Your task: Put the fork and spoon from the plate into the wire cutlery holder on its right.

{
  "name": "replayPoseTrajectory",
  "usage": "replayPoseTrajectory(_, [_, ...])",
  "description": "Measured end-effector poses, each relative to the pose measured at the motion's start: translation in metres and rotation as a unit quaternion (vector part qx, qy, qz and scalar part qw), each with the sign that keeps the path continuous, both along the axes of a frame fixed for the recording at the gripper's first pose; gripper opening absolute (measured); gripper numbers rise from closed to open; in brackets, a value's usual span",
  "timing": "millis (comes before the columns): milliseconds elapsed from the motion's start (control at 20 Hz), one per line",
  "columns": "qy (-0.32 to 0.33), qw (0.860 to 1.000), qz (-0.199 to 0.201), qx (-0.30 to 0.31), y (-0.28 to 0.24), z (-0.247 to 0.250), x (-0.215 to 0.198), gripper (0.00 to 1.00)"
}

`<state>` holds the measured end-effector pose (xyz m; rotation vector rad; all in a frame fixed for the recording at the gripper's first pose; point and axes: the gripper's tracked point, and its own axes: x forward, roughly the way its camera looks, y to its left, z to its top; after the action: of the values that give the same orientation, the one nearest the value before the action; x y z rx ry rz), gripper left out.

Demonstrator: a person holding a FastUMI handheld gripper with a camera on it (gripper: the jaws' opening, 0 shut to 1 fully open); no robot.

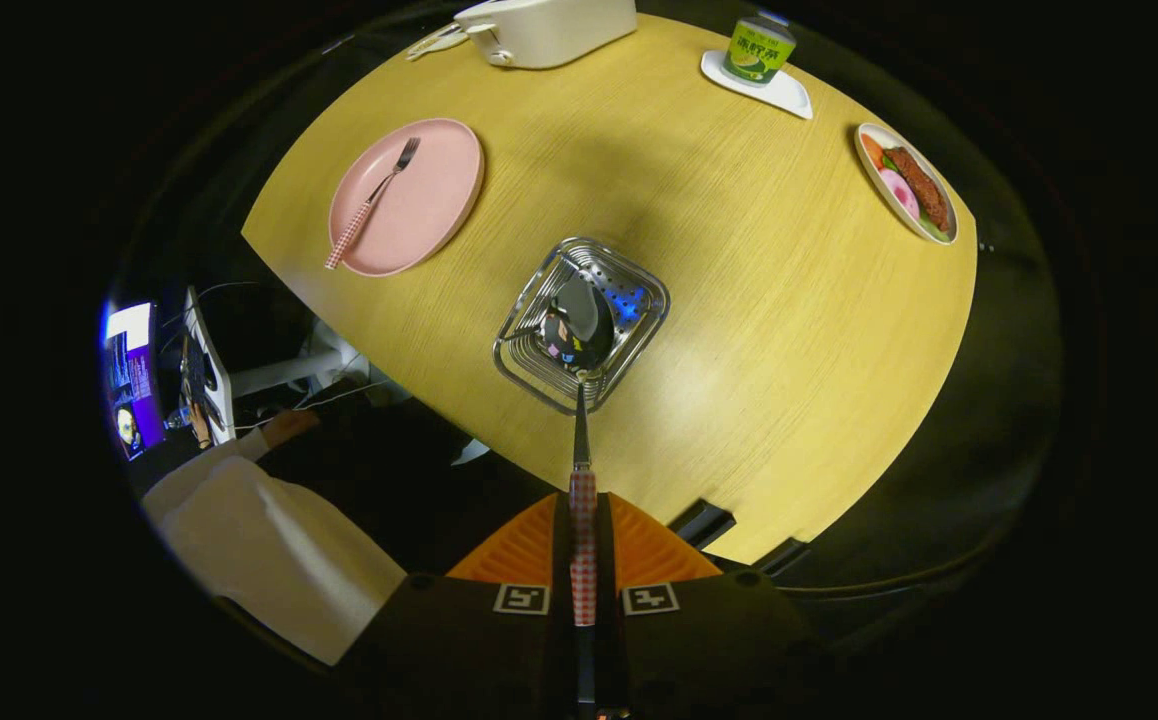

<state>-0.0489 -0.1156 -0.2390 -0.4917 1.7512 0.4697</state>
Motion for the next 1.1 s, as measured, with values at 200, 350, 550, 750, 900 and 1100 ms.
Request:
replayPoseTrajectory(200, [0.046,0.999,0.01,-0.017,0.005,-0.017,0.007,0.12])
replayPoseTrajectory(350, [0.069,0.997,0.012,-0.038,0.005,-0.03,0.011,0.12])
replayPoseTrajectory(550, [0.08,0.996,-0.003,-0.041,0.006,-0.034,0.024,0.15])
replayPoseTrajectory(750, [0.058,0.998,-0.03,-0.011,0.015,-0.027,0.031,0.72])
replayPoseTrajectory(900, [0.019,0.998,-0.062,0.024,0.021,-0.012,0.037,1.0])
replayPoseTrajectory(1100, [-0.046,0.988,-0.119,0.083,0.033,0.017,0.048,1.0])
